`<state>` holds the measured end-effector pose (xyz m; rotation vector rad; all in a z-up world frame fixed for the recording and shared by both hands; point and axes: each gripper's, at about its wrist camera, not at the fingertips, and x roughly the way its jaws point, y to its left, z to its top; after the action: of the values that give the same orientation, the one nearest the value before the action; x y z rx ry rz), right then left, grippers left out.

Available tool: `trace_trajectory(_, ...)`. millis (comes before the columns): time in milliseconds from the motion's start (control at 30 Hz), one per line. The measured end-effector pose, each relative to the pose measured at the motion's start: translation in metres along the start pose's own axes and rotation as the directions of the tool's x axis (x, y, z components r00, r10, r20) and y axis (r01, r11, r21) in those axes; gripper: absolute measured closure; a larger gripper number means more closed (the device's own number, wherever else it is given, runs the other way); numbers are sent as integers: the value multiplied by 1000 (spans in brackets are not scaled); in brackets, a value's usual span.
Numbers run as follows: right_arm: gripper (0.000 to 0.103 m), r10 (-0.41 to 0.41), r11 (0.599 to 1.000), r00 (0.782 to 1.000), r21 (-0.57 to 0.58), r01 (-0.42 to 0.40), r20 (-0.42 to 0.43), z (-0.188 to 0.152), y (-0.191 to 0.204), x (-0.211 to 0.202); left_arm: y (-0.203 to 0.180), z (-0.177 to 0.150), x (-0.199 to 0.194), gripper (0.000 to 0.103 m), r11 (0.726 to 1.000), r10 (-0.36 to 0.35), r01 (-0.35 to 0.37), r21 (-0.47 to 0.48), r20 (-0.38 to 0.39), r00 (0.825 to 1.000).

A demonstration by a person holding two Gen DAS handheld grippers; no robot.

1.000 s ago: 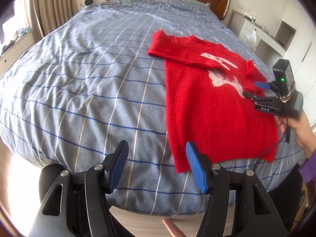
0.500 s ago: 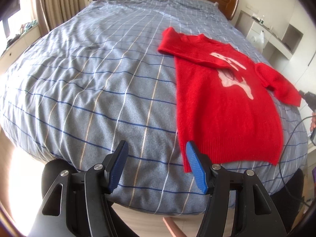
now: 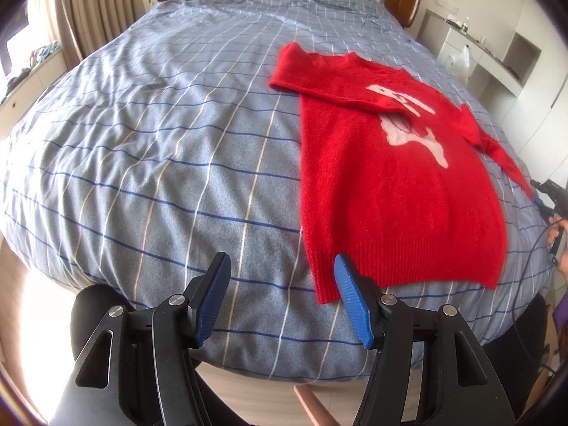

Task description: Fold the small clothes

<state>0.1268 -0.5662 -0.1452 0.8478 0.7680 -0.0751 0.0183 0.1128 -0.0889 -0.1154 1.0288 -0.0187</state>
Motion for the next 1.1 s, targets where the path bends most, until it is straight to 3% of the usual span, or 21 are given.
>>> trace_trajectory(33,55,15,1000,1000,7,-15,-4,-2,2,1,0,0,1,40,1000,-2,2,-4,-4,1000)
trace_trajectory(133,60,9,1000,999,-3,-9,-47,-8,10,9,-1,-2,4,40,1000,-8,8,-8,-16,1000)
trace_trajectory(200,98,-43,998,994,-41,39,-105,-12,16,18,-3,-2,5,40,1000,-7,7,-3,-17,1000)
trace_trajectory(233,99,-94,993,989,-77,86,-117,-13,21,22,-3,-2,6,40,1000,-5,5,1,-18,1000)
trace_trajectory(333,99,-230,962,973,-158,224,-23,-3,33,5,-3,-2,4,40,1000,4,-4,8,-13,1000)
trace_trajectory(400,100,-326,926,944,-184,330,54,10,34,-9,-1,-2,3,40,1000,12,-12,7,-7,1000)
trace_trajectory(467,100,-407,890,910,-192,414,75,20,26,-11,2,-2,5,40,1000,15,-15,-1,-9,1000)
trace_trajectory(567,100,-466,861,883,-203,466,51,24,5,-1,3,-1,9,40,1000,19,-19,-16,-20,1000)
trace_trajectory(667,100,-482,852,874,-199,485,67,22,-3,-2,2,-1,7,40,1000,24,-24,-8,-18,1000)
trace_trajectory(733,100,-468,862,881,-181,473,71,24,-1,-5,0,-1,4,40,999,39,-39,11,-8,999)
trace_trajectory(800,99,-386,908,921,-154,389,53,28,-3,-10,1,-2,3,40,998,54,-54,20,-3,999)
trace_trajectory(867,92,-294,947,955,-117,298,48,32,-7,-19,3,-2,6,40,999,52,-52,9,-15,999)
trace_trajectory(933,78,-258,962,965,-74,261,52,33,-11,-29,4,-2,9,40,999,41,-42,-7,-25,999)
trace_trajectory(1100,76,-129,987,991,97,126,31,15,-21,-60,-8,-3,11,40,1000,23,-23,10,-27,999)
